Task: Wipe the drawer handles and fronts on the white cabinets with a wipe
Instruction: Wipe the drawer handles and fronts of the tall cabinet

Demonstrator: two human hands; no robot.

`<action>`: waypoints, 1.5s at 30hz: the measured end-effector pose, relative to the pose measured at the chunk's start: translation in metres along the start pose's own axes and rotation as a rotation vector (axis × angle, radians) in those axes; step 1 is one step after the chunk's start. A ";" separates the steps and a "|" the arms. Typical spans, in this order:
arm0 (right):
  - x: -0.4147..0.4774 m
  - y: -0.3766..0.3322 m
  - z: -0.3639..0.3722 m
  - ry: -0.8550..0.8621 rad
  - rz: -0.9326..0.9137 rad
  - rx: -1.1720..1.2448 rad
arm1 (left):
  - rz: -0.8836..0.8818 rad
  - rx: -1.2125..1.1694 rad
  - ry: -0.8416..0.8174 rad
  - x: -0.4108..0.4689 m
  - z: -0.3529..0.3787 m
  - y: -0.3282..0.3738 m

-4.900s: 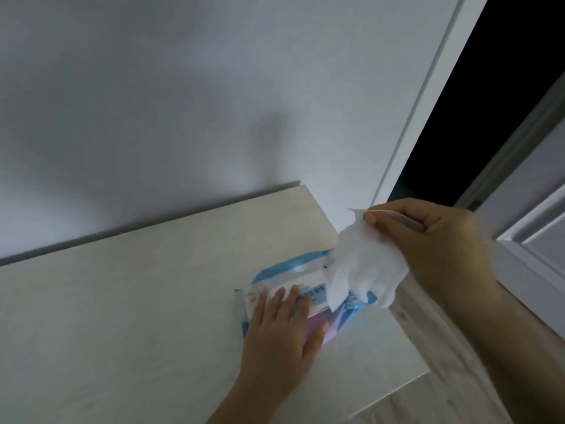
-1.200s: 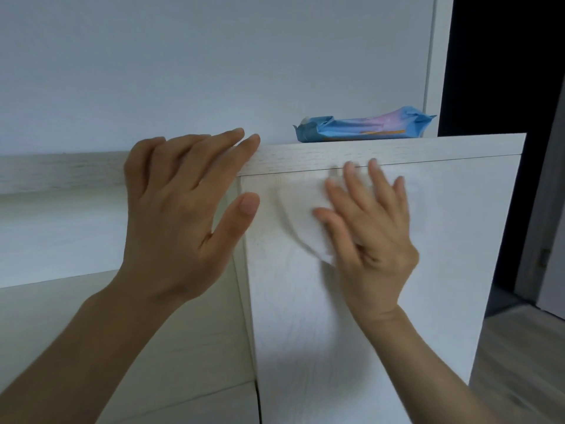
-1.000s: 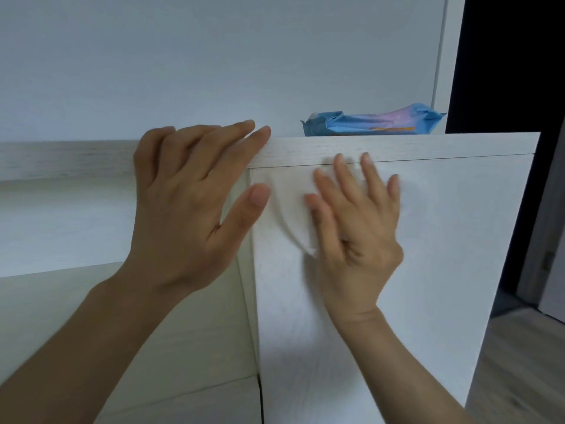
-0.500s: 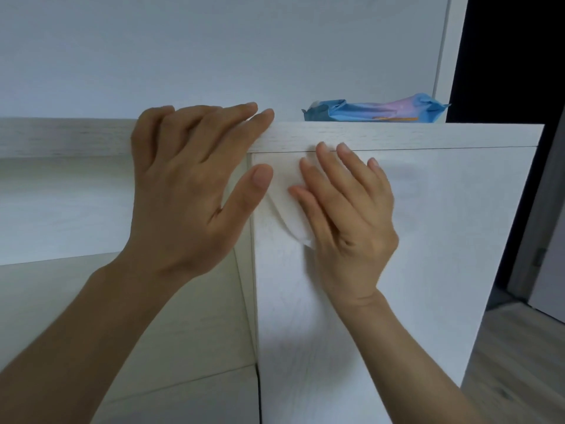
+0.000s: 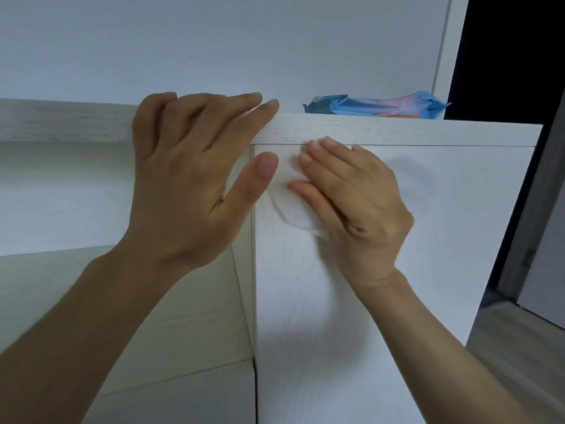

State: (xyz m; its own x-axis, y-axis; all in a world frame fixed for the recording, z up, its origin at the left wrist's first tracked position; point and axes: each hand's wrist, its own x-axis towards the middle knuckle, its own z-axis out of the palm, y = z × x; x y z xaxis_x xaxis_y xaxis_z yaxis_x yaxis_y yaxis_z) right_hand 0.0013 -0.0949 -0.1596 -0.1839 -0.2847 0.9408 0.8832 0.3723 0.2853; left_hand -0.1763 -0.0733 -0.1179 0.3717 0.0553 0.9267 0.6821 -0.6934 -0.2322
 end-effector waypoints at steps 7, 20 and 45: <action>-0.015 0.017 -0.023 -0.035 0.066 -0.095 | -0.010 -0.024 -0.010 -0.001 -0.002 0.001; -0.010 0.025 -0.032 -0.093 0.021 -0.083 | -0.014 0.010 -0.036 0.000 0.000 0.001; -0.008 0.028 -0.028 -0.056 -0.049 -0.025 | 0.017 -0.021 -0.133 -0.001 -0.007 -0.002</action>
State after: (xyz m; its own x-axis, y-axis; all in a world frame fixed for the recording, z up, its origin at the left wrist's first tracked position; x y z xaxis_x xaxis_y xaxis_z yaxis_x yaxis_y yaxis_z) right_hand 0.0399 -0.1070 -0.1644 -0.2505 -0.2518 0.9348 0.8829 0.3368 0.3273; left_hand -0.1821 -0.0771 -0.1167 0.4638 0.1375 0.8752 0.6625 -0.7097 -0.2396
